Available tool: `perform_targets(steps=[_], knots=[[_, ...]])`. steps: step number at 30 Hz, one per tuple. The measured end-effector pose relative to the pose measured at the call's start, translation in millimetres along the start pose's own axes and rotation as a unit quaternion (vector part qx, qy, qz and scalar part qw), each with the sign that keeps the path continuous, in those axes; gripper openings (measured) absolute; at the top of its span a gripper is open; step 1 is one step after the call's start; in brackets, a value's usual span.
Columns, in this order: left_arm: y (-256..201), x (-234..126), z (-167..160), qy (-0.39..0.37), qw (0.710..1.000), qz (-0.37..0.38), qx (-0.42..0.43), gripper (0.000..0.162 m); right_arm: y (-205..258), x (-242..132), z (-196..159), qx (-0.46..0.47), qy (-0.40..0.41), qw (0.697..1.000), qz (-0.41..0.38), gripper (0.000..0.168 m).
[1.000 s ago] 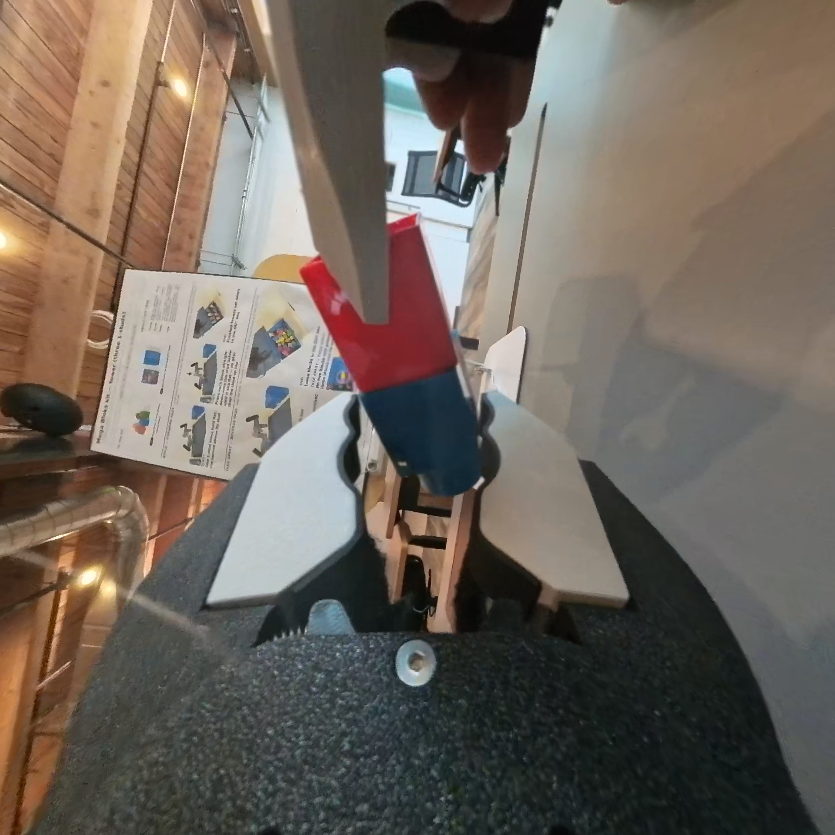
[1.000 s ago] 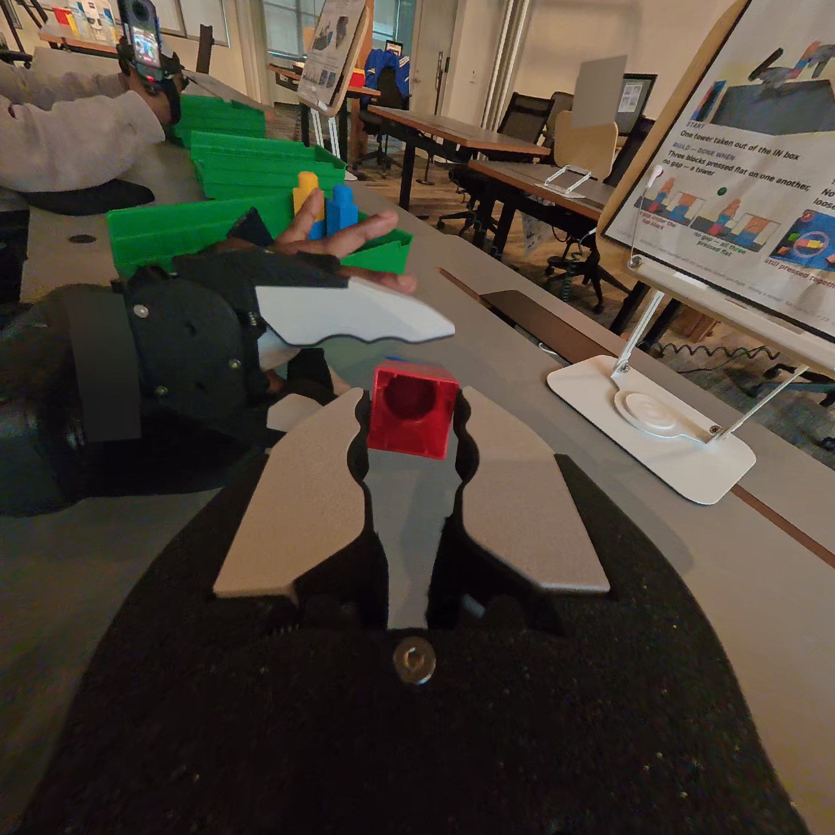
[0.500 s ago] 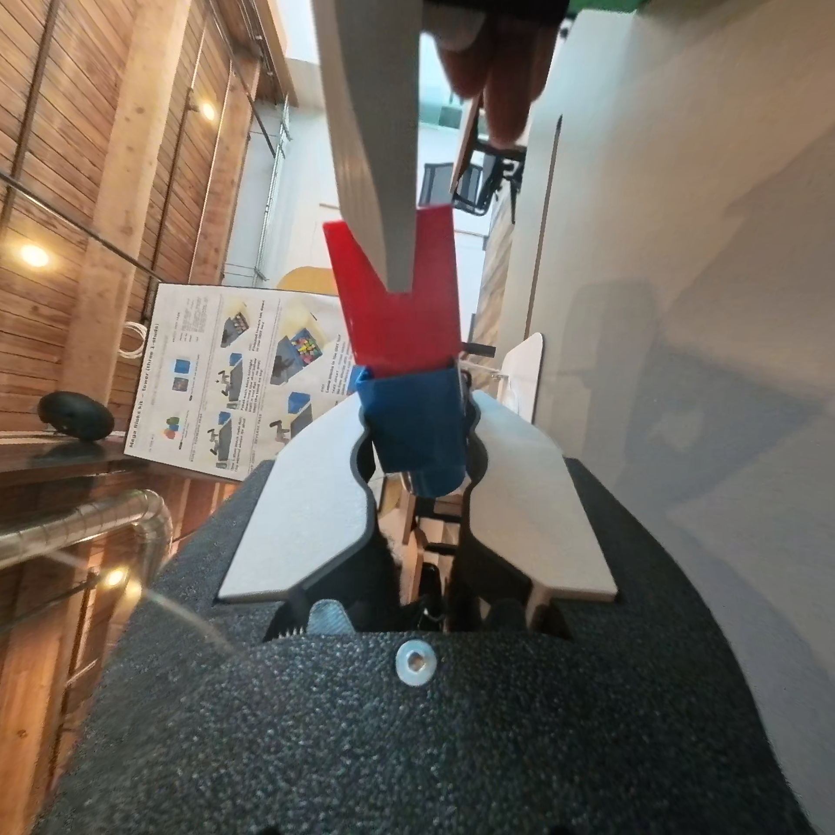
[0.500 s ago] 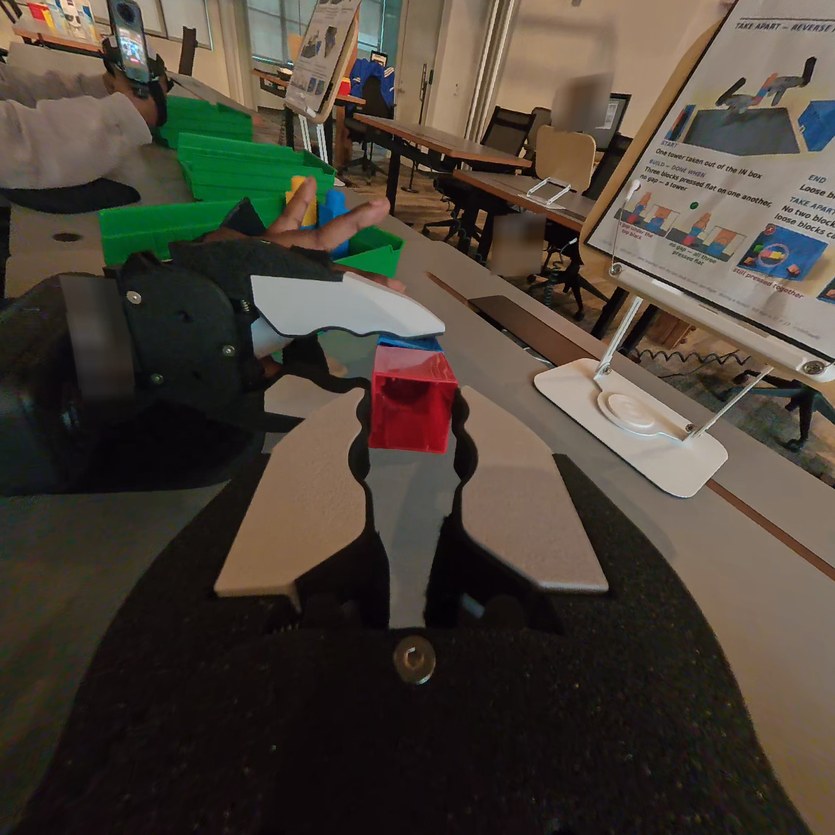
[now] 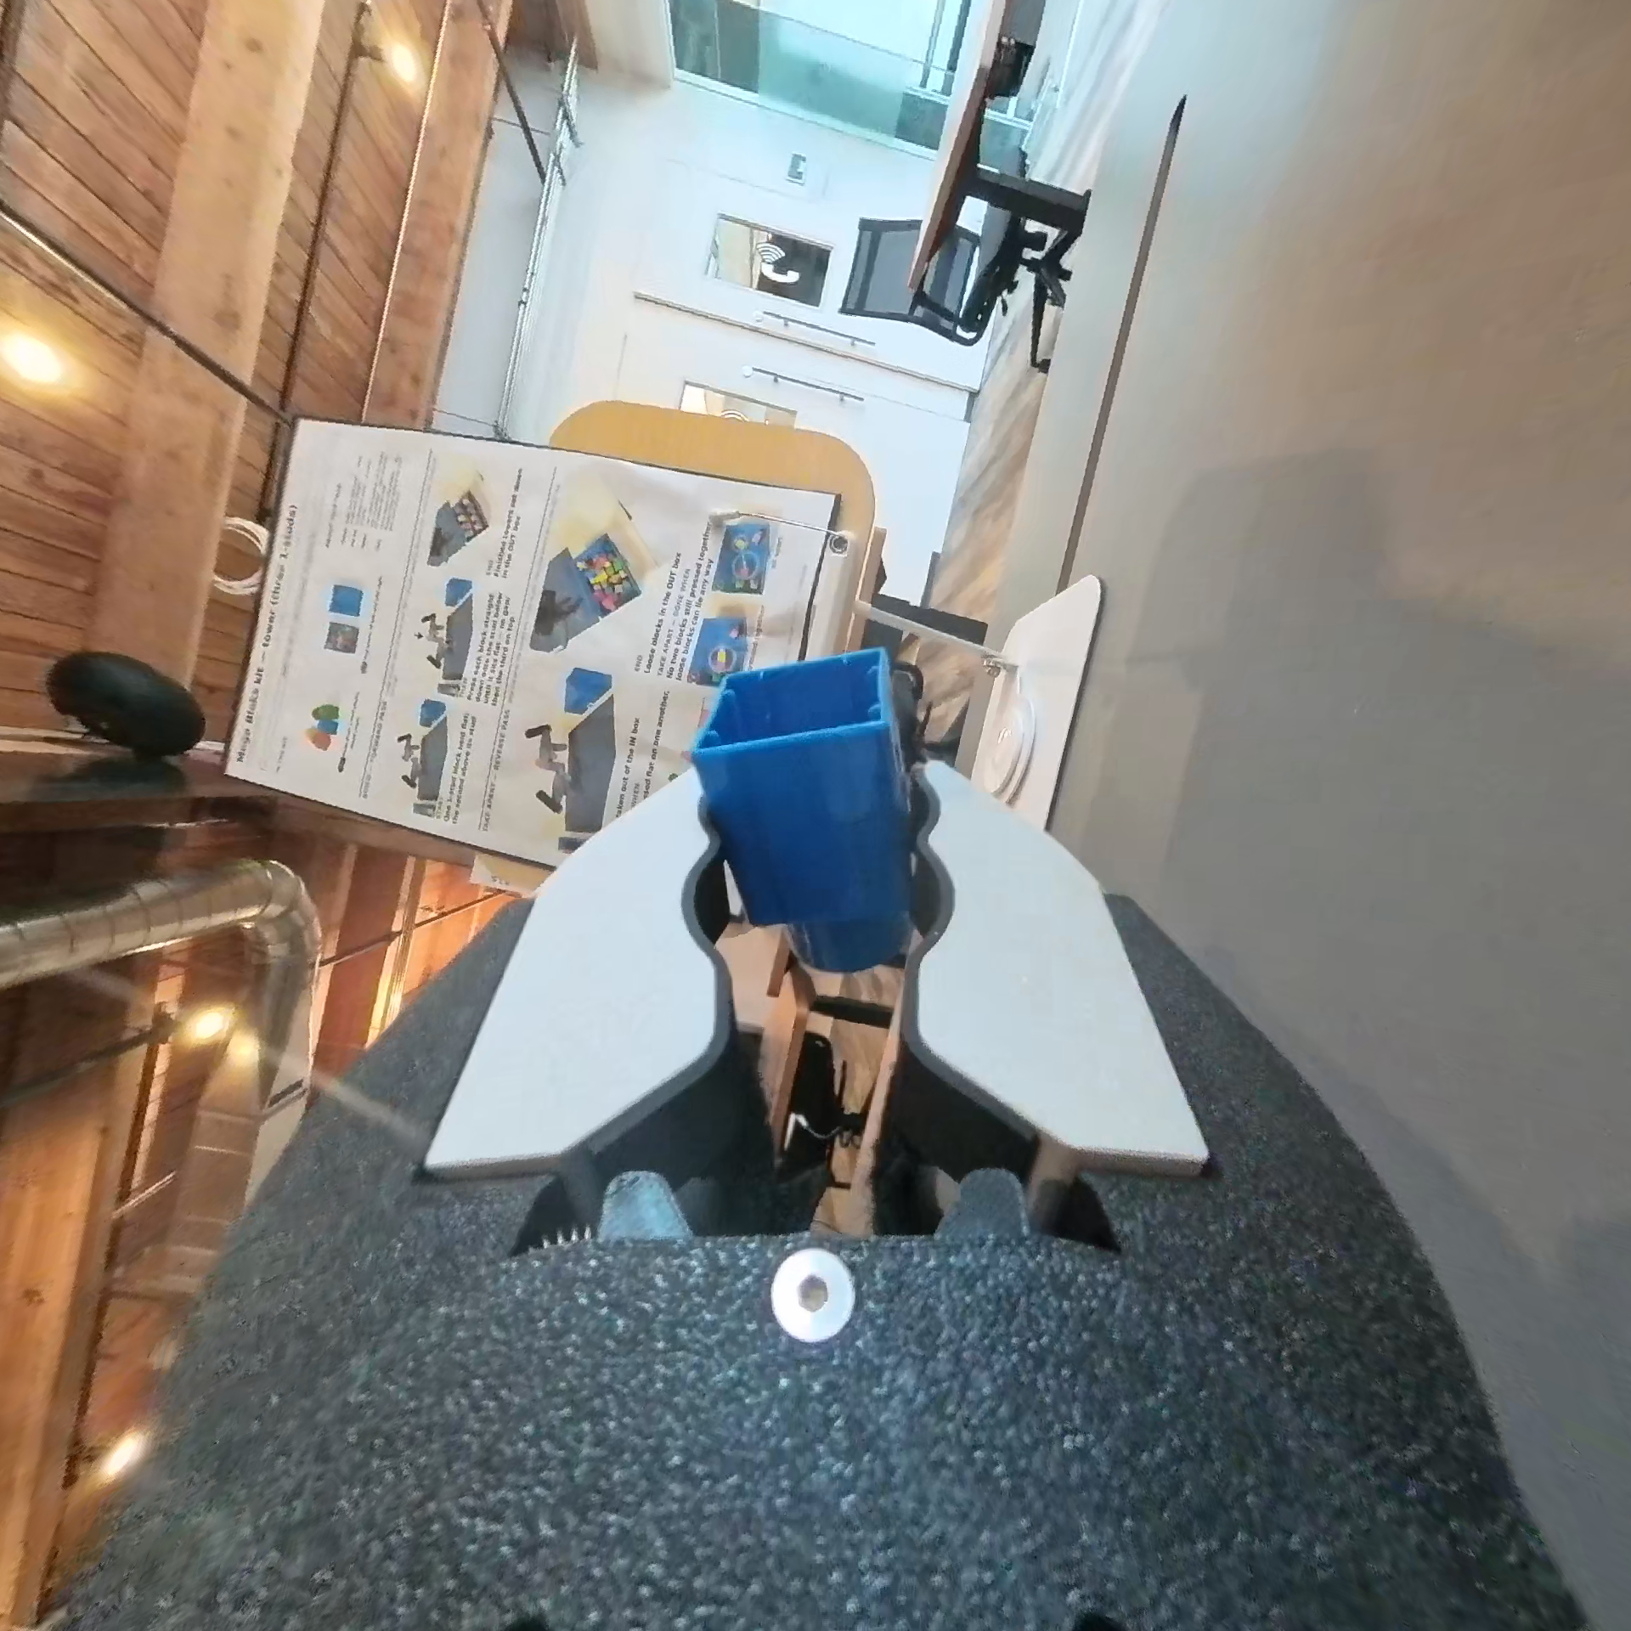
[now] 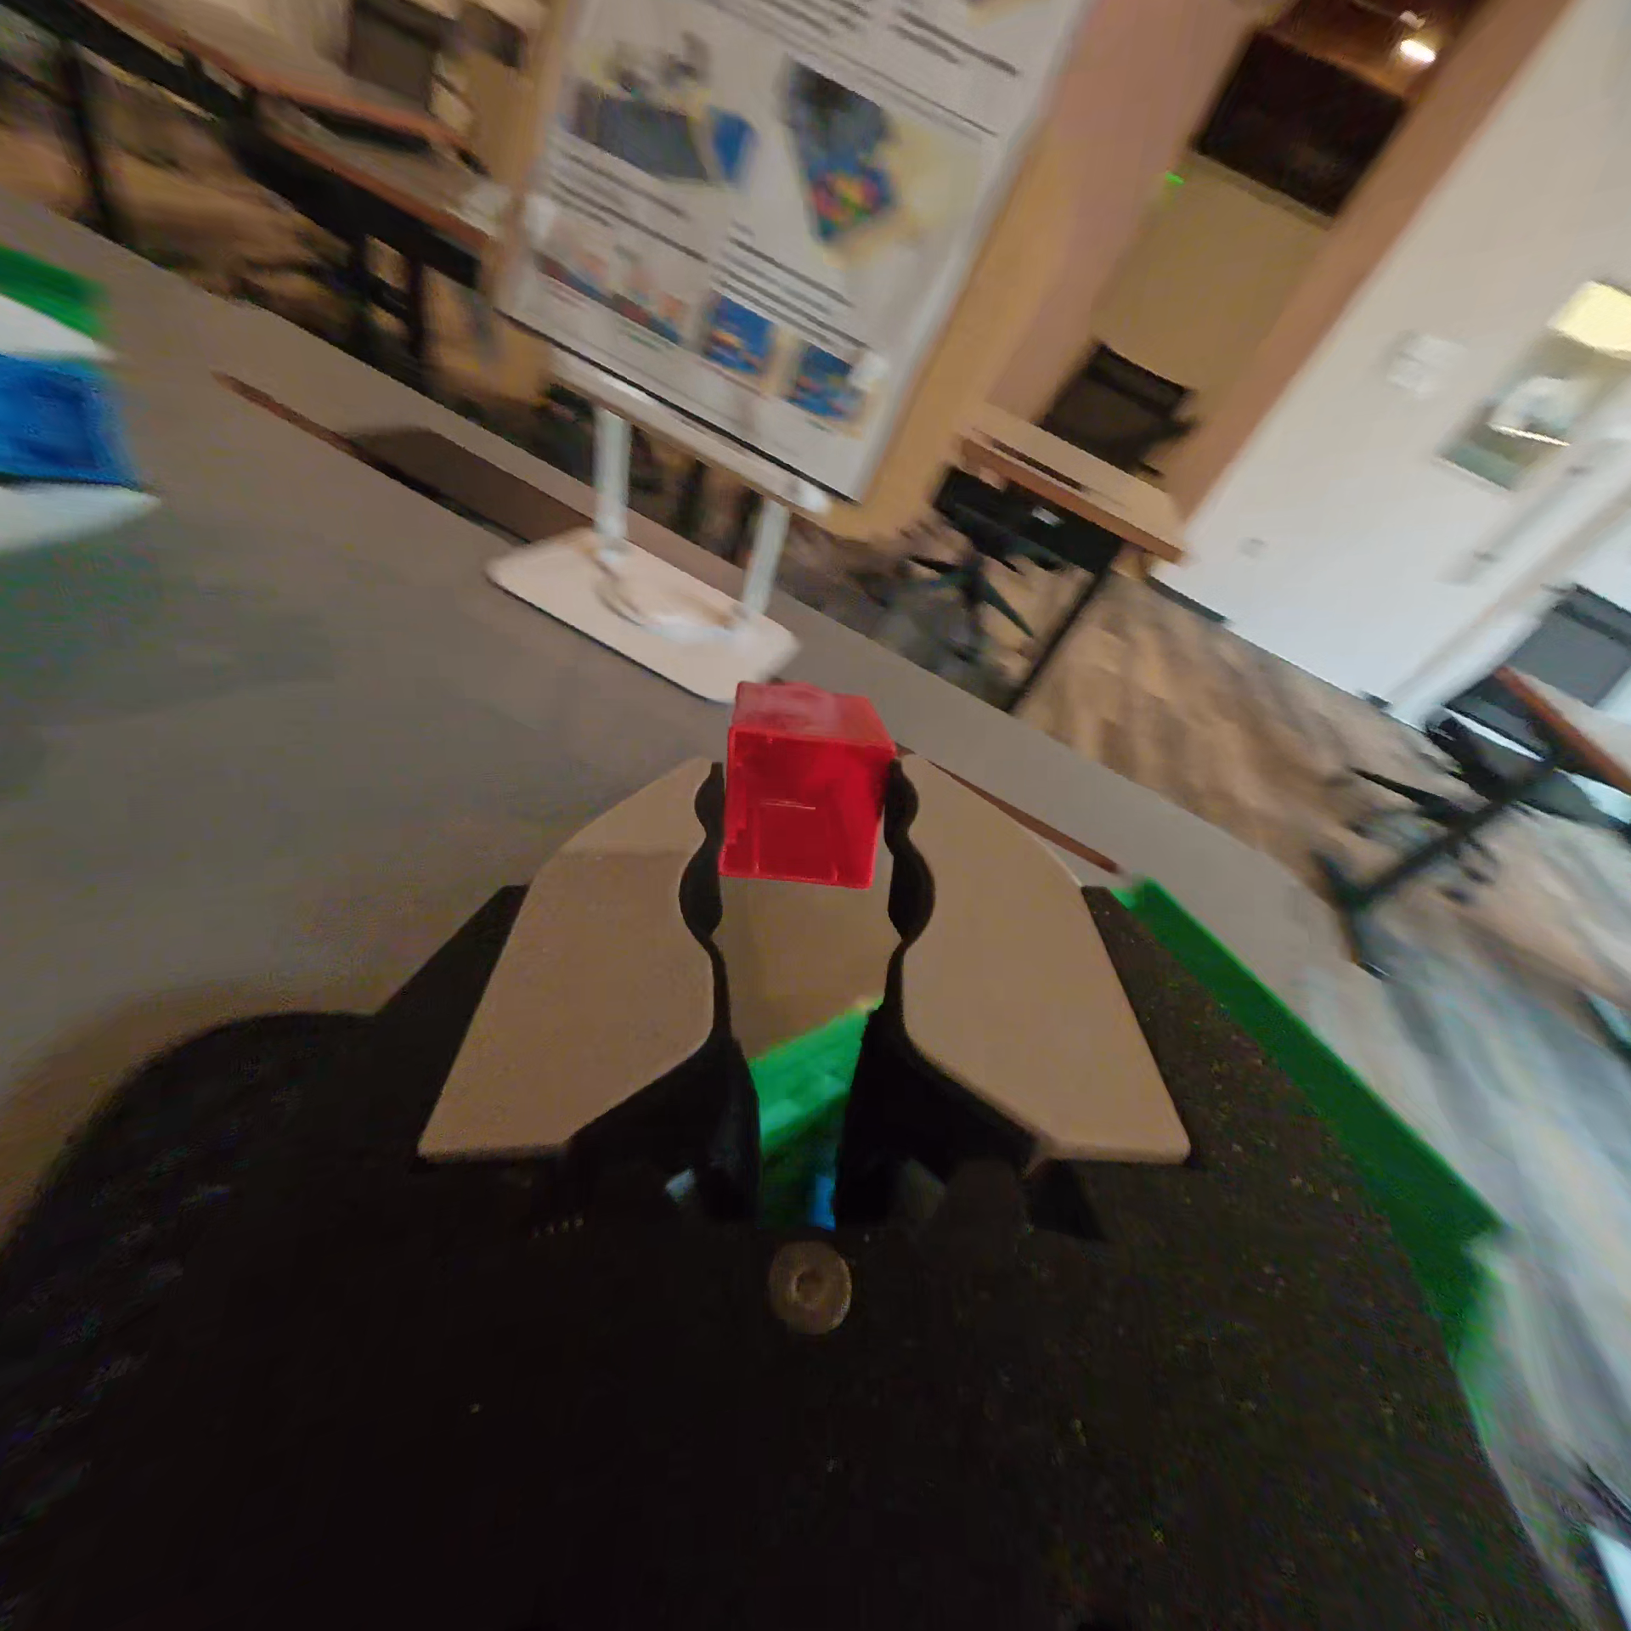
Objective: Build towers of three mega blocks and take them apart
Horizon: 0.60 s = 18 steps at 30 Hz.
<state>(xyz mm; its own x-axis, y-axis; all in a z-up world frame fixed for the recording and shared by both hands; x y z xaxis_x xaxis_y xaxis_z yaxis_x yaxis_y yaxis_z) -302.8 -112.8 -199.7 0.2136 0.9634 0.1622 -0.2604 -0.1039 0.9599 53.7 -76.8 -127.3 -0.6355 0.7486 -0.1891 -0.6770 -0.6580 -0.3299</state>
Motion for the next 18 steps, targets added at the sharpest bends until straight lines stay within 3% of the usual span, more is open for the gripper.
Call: perform_targets(steps=[3,7,10,18], knots=[[1,0,0,-0.003,1.0,0.0,-0.009,0.038,-43,-19,-13,-0.008,0.07,0.994,-0.085,0.034],[-2,0,-1,0.0,1.0,-0.003,-0.003,0.038,-90,-23,-37,0.003,0.189,0.974,-0.127,0.035],[-2,0,-1,0.0,1.0,-0.001,0.003,0.038,-120,-14,-57,0.016,0.285,0.948,-0.137,0.035],[-4,2,-3,0.002,1.0,-0.001,0.005,0.038,-177,32,-107,0.037,0.452,0.884,-0.118,0.035]])
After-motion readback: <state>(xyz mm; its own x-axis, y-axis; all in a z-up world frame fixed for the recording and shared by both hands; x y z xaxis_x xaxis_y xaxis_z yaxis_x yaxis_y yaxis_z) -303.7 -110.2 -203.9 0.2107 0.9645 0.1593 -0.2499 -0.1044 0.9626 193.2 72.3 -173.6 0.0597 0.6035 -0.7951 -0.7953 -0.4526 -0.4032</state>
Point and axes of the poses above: each gripper's, where its closed fingertips meet, x out along the fingers, z out of its top, y = z × x across the jaws, the point moved 10 cm from there along -x, back along the fingers, and after that the axes turned 7 degrees about z, right-handed, at the moved point
